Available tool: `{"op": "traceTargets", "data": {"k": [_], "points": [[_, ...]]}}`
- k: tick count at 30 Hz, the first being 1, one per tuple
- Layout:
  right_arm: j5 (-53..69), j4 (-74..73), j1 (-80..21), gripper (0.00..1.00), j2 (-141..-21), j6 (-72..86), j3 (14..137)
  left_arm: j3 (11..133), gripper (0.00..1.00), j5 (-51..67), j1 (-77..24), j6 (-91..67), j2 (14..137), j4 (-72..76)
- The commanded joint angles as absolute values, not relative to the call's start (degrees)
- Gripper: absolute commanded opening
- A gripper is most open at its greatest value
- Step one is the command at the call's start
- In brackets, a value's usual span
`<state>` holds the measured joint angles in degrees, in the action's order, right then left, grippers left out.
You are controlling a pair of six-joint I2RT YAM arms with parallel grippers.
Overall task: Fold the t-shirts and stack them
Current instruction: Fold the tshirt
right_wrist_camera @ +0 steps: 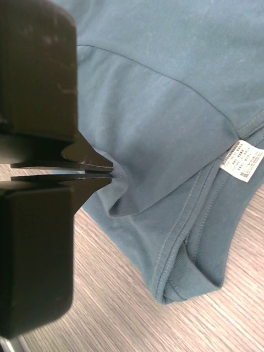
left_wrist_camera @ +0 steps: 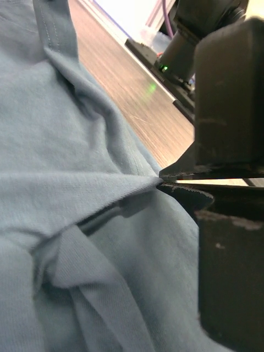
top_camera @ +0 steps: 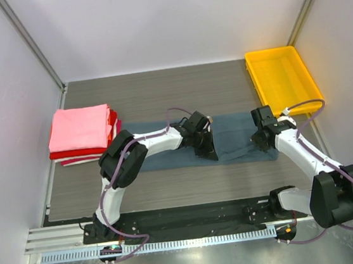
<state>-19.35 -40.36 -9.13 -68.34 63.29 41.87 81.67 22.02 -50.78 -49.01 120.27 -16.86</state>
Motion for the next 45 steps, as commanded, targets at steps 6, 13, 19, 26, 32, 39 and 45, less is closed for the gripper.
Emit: {"op": "traceTargets", "data": {"k": [6,13,19,26,32,39,45], "points": [[-17.8,-43.6,-8.8,0.02,-64.5,64.3,40.5,77.9,0.0,30.8,-48.6,-54.4,116.4,-10.0],[-18.4,-47.9,-8.6,0.02,-64.0,65.1,42.2,76.2,0.0,31.9,-46.8,-55.9,114.9,-9.4],[-18.2,-49.4,-8.6,0.01,-64.5,65.3,43.6,75.6,0.0,33.7,-44.7,-56.2,114.2,-9.3],[-19.9,-49.4,-7.2,0.01,-69.4,64.1,48.9,77.8,0.01,34.7,-44.1,-56.7,116.4,-9.3],[-20.2,-49.0,-5.7,0.02,-75.3,62.7,52.5,78.3,0.08,35.0,-44.0,-58.3,116.9,-8.2],[-19.3,-46.6,-4.2,0.07,-79.8,62.0,55.3,77.9,0.25,34.3,-44.1,-58.3,116.5,-7.9],[-18.7,-45.0,-4.0,0.37,-83.2,61.1,58.3,76.5,0.49,29.7,-44.2,-55.3,111.3,-8.4]]}}
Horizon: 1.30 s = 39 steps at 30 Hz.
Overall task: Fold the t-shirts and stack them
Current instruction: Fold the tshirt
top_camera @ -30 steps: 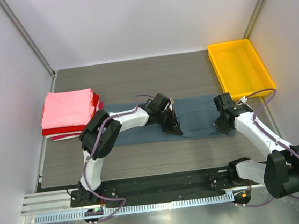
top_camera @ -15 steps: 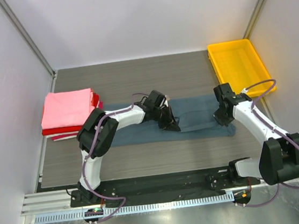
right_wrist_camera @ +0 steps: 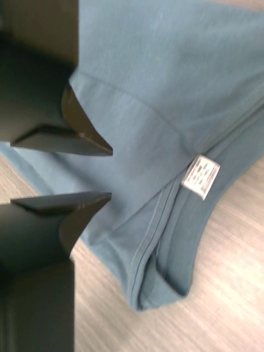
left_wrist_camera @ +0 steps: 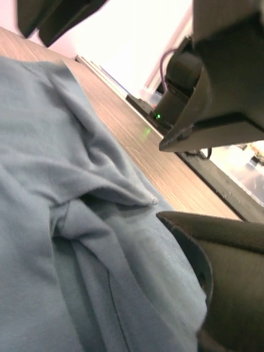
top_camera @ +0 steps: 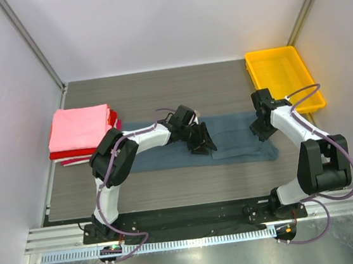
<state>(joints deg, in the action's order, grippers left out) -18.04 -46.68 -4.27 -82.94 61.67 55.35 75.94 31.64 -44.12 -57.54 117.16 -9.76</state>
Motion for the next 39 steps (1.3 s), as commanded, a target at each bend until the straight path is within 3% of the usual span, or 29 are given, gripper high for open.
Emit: {"op": "traceTargets", "data": {"k": [1,7,9,14,19,29,39], "points": [[-18.7,-44.6,-4.0,0.4,-83.4,60.8,58.5,76.6,0.51,28.9,-44.2,-53.5,110.4,-9.1],[-14.7,-41.7,-3.2,0.41,-84.5,58.9,58.9,79.8,0.55,18.9,-47.5,-44.7,107.1,-17.1],[-12.1,-38.8,-3.1,0.38,-83.0,52.8,57.8,80.9,0.56,15.5,-48.7,-40.1,106.4,-19.0],[-6.3,-32.9,-3.1,0.37,-73.0,44.0,47.4,80.3,0.56,10.8,-51.2,-34.8,105.1,-21.7],[-0.8,-32.9,-4.5,0.37,-62.4,42.1,38.2,78.1,0.55,14.1,-51.2,-36.6,106.8,-19.0],[-8.3,-35.4,-5.4,0.46,-49.5,44.3,31.3,76.5,0.51,16.9,-52.0,-39.7,110.6,-13.2],[-17.0,-36.4,-5.3,0.44,-52.6,46.7,31.2,76.6,0.48,18.1,-52.8,-41.6,113.2,-10.7]]}}
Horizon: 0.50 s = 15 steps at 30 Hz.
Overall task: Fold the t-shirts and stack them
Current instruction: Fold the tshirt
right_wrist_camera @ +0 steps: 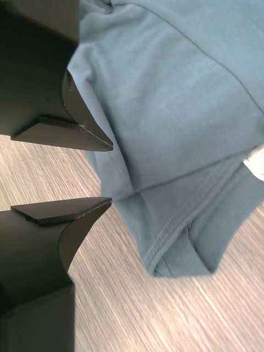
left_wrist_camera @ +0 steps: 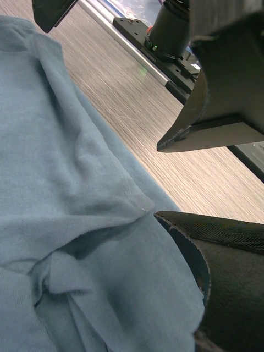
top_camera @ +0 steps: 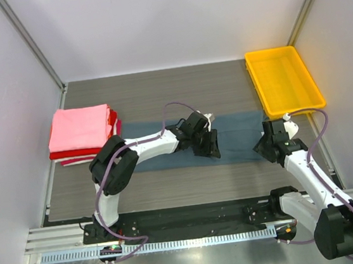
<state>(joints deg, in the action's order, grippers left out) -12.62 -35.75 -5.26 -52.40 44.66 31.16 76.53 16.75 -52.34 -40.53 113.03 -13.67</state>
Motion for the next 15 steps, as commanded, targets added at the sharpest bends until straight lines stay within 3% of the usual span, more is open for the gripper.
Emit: {"op": "traceTargets", "data": {"k": [1,15], "points": [[-17.1,-36.5,-5.3,0.44,-52.4,47.0,30.9,76.6,0.48,18.1,-52.8,-41.7,113.3,-10.5],[-16.3,-32.8,-5.4,0.37,-51.1,48.4,27.4,76.6,0.45,18.3,-52.8,-41.3,112.1,-10.4]]}}
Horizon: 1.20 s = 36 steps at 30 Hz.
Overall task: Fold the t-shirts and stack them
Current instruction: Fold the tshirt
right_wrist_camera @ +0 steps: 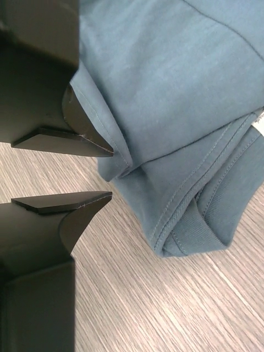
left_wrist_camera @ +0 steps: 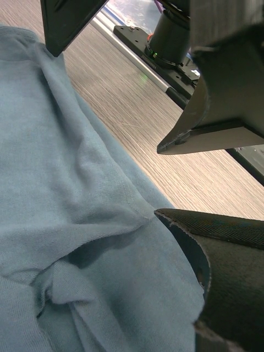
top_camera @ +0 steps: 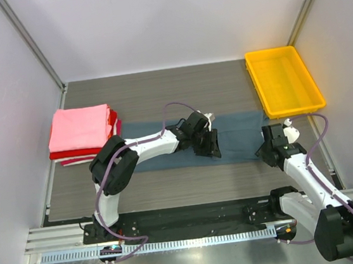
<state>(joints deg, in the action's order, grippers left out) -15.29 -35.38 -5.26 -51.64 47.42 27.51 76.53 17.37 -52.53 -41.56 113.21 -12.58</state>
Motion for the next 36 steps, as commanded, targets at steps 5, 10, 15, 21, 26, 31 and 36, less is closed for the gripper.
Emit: {"op": "traceTargets", "data": {"k": [5,10,15,21,26,31,36], "points": [[-16.5,-30.9,-5.4,0.36,-51.9,48.1,27.4,76.3,0.45,17.6,-52.8,-40.4,110.5,-11.0],[-16.3,-29.1,-5.3,0.34,-53.5,47.9,27.2,75.9,0.44,16.6,-52.8,-39.9,109.0,-12.0],[-14.2,-28.8,-5.3,0.12,-53.1,48.3,26.6,76.0,0.44,16.4,-52.9,-38.6,108.1,-12.6],[-9.9,-33.6,-5.4,0.01,-50.3,51.1,27.7,77.9,0.44,16.3,-53.8,-34.8,108.2,-13.1],[-7.1,-38.0,-5.4,0.01,-54.7,54.3,32.5,81.0,0.45,13.4,-57.1,-28.8,109.9,-12.3],[-5.1,-42.4,-5.4,0.01,-60.6,56.8,38.2,80.2,0.49,7.8,-59.1,-25.1,111.1,-6.5],[-4.0,-44.5,-4.5,0.01,-62.8,58.8,41.3,79.8,0.5,5.3,-60.9,-19.4,111.8,-0.3]]}}
